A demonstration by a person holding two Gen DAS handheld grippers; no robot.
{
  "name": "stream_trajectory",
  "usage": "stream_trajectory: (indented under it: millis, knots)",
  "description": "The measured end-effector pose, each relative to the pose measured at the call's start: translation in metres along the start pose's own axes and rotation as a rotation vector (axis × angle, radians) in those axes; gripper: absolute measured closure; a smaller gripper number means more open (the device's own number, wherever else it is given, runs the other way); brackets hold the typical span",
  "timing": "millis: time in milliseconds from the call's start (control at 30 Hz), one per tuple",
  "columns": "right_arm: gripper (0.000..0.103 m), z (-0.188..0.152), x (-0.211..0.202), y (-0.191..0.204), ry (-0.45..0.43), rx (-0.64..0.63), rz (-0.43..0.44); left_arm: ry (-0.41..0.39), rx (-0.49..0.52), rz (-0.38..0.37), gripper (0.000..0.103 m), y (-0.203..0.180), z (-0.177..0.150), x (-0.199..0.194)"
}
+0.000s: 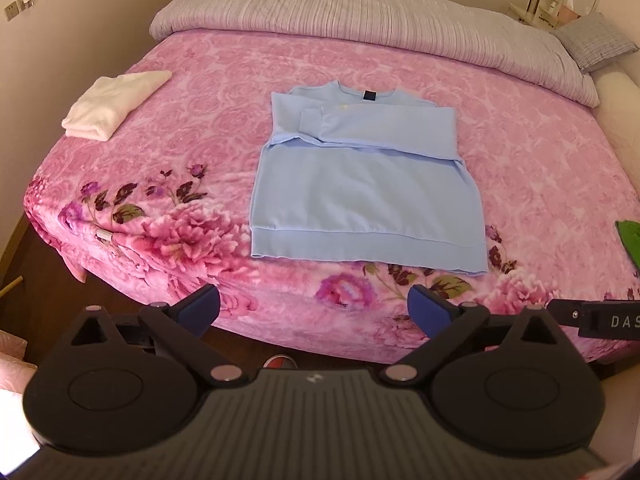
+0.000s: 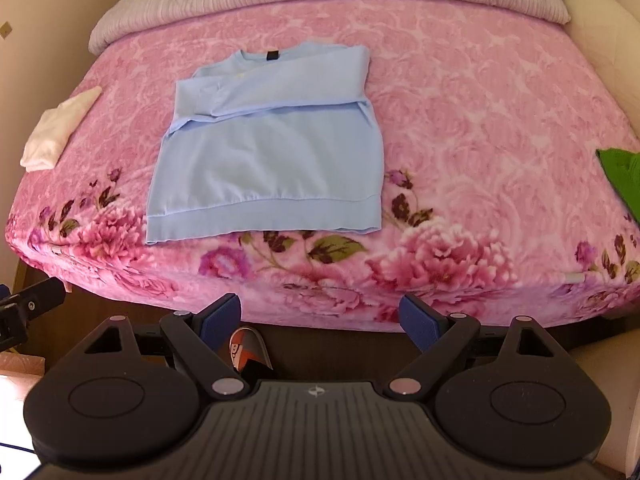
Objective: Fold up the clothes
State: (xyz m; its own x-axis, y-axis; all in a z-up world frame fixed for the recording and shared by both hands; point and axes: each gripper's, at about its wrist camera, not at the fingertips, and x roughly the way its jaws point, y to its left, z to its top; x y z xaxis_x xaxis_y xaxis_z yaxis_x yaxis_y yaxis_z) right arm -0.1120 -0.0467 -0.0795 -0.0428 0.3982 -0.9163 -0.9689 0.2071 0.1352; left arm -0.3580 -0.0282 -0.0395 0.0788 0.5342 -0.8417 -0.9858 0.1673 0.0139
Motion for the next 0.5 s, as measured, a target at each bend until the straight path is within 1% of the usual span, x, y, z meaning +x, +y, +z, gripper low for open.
stream_trajectory:
  millis: [233,500]
  knots:
    - [0.015,-0.002,-0.004,0.004,-0.003,-0.005,0.001,-0.02,0.008,0.004,0.001,0.005,0.001,-0.005]
    - [0.015,-0.011,-0.001,0.012,0.01,-0.023,0.002,0.005,-0.004,-0.018,0.001,0.014,-0.011,-0.002]
